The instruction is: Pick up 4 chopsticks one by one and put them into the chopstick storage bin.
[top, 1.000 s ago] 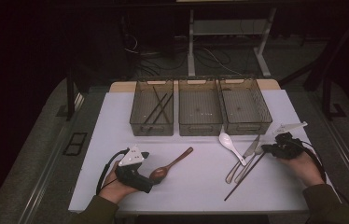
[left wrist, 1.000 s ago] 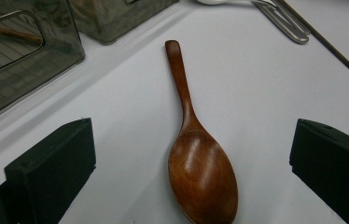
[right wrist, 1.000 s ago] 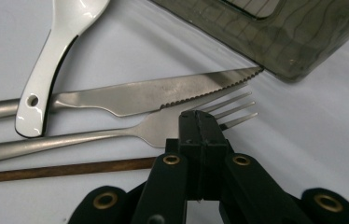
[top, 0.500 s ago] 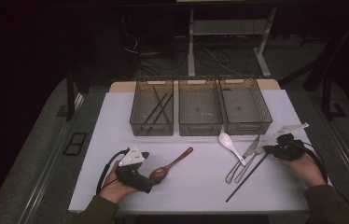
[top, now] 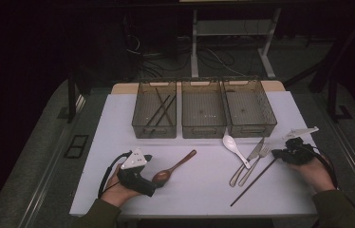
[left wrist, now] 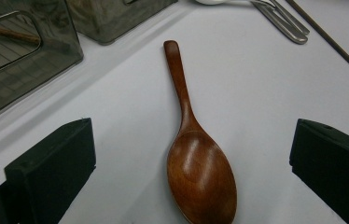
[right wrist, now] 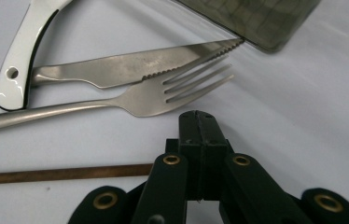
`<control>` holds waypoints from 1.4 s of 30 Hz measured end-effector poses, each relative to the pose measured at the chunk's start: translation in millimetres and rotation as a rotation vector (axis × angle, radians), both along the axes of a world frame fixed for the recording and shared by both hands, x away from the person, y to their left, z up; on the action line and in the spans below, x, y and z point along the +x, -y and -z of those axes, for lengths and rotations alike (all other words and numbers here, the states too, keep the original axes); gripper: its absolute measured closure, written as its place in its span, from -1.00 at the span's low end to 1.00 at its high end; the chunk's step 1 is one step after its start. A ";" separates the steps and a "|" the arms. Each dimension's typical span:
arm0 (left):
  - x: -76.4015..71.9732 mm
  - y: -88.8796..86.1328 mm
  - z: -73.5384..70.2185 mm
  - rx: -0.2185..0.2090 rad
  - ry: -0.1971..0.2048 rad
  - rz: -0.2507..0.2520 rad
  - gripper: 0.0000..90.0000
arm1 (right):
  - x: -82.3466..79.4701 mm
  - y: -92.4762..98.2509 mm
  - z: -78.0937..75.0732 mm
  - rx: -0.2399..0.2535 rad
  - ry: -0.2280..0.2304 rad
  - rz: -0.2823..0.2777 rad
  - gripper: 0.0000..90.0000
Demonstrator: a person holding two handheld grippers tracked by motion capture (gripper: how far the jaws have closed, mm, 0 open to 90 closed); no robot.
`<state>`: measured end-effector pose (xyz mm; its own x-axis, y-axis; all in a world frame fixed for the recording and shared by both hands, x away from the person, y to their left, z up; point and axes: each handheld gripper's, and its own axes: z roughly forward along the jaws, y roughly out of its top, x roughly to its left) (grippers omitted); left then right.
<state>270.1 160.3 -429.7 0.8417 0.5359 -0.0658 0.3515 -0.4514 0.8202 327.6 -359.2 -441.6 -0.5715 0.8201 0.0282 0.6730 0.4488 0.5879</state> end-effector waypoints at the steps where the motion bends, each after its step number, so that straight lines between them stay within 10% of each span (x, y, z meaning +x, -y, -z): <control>1: -0.1 0.3 0.1 -0.002 -0.001 -0.001 -1.00 | -0.4 0.9 0.2 0.002 0.001 0.002 0.99; 11: 0.1 0.6 0.0 -0.002 0.001 0.000 -1.00 | -4.5 6.6 -1.9 0.018 0.016 0.007 0.99; 18: 0.0 0.3 -0.1 -0.003 0.000 -0.001 -1.00 | -14.2 -3.5 -13.6 0.074 0.039 -0.091 0.72; 42: 0.0 1.5 0.3 0.001 -0.001 0.004 -1.00 | -64.0 -98.1 -16.5 0.065 -0.008 -0.752 0.37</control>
<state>270.1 158.8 -429.9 0.8436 0.5329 -0.0657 0.3505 -0.4537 0.8194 263.7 -261.2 -425.1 -0.9762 0.2056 0.0692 0.2031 0.7534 0.6254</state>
